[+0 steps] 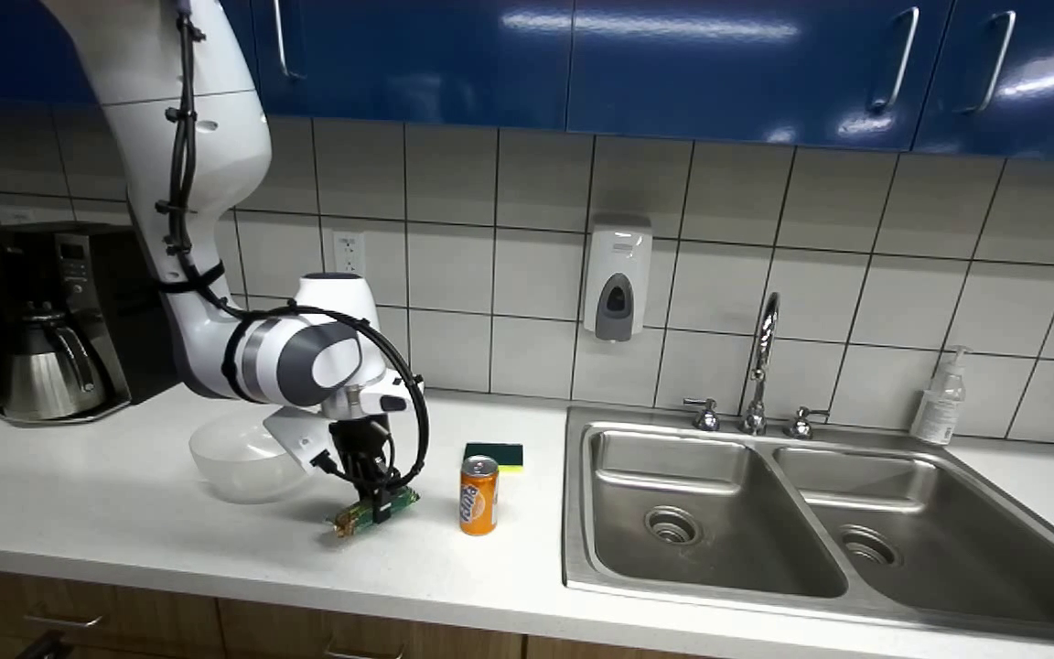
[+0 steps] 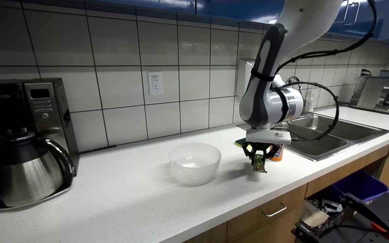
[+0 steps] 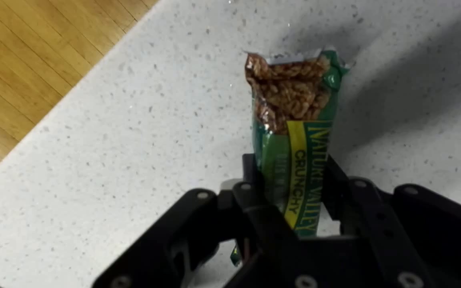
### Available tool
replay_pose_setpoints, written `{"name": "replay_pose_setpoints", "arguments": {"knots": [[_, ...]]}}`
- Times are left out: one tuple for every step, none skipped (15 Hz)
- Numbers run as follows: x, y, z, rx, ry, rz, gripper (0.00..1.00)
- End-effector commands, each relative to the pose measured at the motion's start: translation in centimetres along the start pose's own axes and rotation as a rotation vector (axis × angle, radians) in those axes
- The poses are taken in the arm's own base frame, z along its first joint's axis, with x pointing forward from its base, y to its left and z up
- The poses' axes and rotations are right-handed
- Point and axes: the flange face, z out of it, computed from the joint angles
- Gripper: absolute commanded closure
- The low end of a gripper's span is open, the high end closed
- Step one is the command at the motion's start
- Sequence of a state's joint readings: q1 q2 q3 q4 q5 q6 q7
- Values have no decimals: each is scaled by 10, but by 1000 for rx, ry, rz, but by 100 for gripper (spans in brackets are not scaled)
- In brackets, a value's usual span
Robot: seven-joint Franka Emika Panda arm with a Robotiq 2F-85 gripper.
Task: Put the green packet in the bowl.
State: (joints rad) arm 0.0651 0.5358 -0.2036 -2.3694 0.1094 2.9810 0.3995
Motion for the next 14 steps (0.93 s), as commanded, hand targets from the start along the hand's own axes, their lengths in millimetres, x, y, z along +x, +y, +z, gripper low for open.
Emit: {"name": "replay_pose_setpoints", "arguments": {"knots": [[-9, 1, -37, 14, 74, -29, 85], [-10, -1, -44, 13, 92, -40, 85], [-11, -3, -50, 12, 107, -53, 85], [-13, -7, -55, 9, 126, -68, 85], [-15, -11, -62, 7, 142, -87, 85], [-16, -15, -68, 3, 158, -107, 85], [-17, -20, -74, 0, 176, -129, 85], [-18, -25, -79, -3, 190, -149, 85], [-18, -30, -85, -5, 207, -168, 85], [-19, -36, -90, -8, 225, -184, 85], [-20, -41, -96, -10, 239, -197, 85], [-20, -45, -101, -12, 255, -210, 85], [-21, -50, -105, -15, 269, -222, 85], [-22, -55, -109, -18, 282, -233, 85]]}}
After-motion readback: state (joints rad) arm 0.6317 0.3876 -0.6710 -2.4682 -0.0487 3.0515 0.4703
